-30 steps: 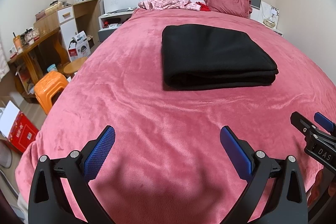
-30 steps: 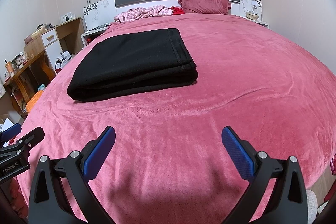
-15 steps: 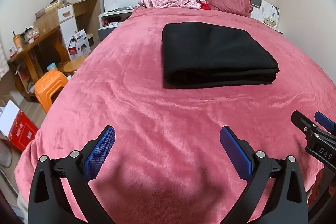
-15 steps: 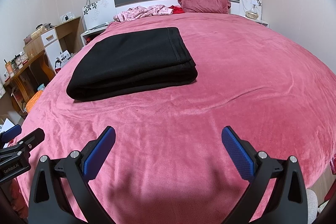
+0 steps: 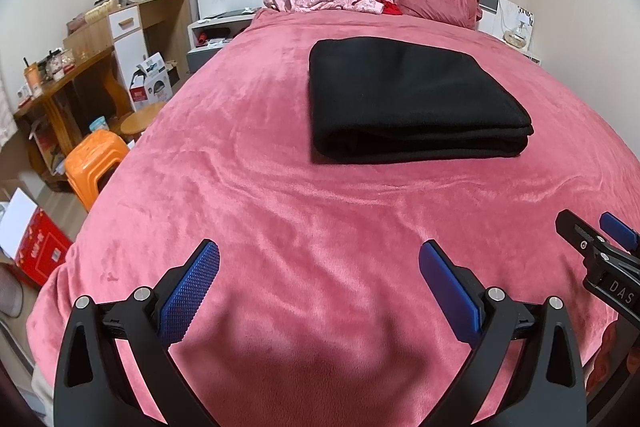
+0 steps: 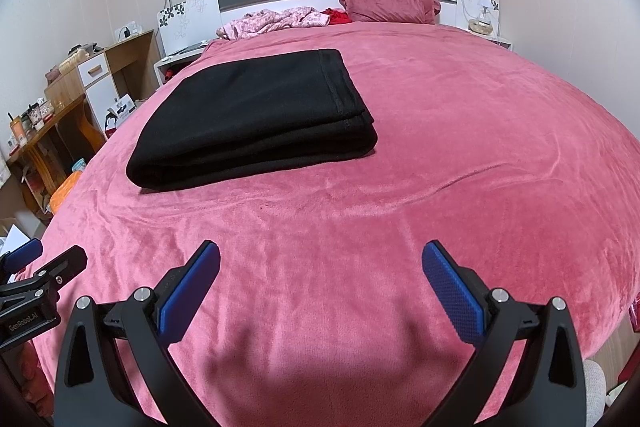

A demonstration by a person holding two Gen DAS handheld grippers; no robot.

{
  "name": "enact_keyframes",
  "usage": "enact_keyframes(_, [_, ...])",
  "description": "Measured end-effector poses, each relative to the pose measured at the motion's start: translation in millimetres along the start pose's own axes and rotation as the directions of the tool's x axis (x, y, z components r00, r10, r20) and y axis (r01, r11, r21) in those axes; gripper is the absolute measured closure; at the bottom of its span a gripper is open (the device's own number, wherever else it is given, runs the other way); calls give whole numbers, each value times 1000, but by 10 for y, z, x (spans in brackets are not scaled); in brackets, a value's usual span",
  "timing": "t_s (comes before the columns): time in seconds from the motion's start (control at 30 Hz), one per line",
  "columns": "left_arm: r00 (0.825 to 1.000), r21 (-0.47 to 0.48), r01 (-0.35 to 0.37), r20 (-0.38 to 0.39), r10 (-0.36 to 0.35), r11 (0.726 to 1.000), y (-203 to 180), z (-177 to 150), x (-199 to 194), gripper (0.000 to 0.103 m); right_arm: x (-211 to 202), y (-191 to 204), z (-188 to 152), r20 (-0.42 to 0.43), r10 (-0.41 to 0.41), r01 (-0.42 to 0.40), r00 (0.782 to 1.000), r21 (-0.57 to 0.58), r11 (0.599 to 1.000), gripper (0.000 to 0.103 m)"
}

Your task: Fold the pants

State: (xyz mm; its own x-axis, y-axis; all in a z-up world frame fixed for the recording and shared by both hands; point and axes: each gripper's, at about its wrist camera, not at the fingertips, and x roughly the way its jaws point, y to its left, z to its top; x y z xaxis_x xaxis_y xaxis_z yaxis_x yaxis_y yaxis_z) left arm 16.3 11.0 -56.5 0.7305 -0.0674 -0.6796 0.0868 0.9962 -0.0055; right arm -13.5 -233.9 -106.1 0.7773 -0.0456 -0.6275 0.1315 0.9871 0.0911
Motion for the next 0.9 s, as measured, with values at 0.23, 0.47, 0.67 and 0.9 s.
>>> enact_keyframes(0.23, [1000, 3, 0, -9, 0, 1000, 13, 6, 15, 4, 2, -1, 1, -1, 0, 0, 1000, 0, 1000, 2])
enact_keyframes(0.47, [1000, 0, 1, -20, -1, 1000, 29, -4, 36, 4, 12, -2, -4, -6, 1, -1, 1000, 0, 1000, 2])
enact_keyframes(0.67, [999, 4, 0, -36, 0, 1000, 16, -9, 97, 4, 24, -7, -19, -13, 2, -2, 1000, 4, 1000, 2])
enact_keyframes(0.9, [997, -4, -6, -77, 6, 1000, 18, -28, 209, 4, 91, -44, -37, -37, 6, -5, 999, 13, 1000, 2])
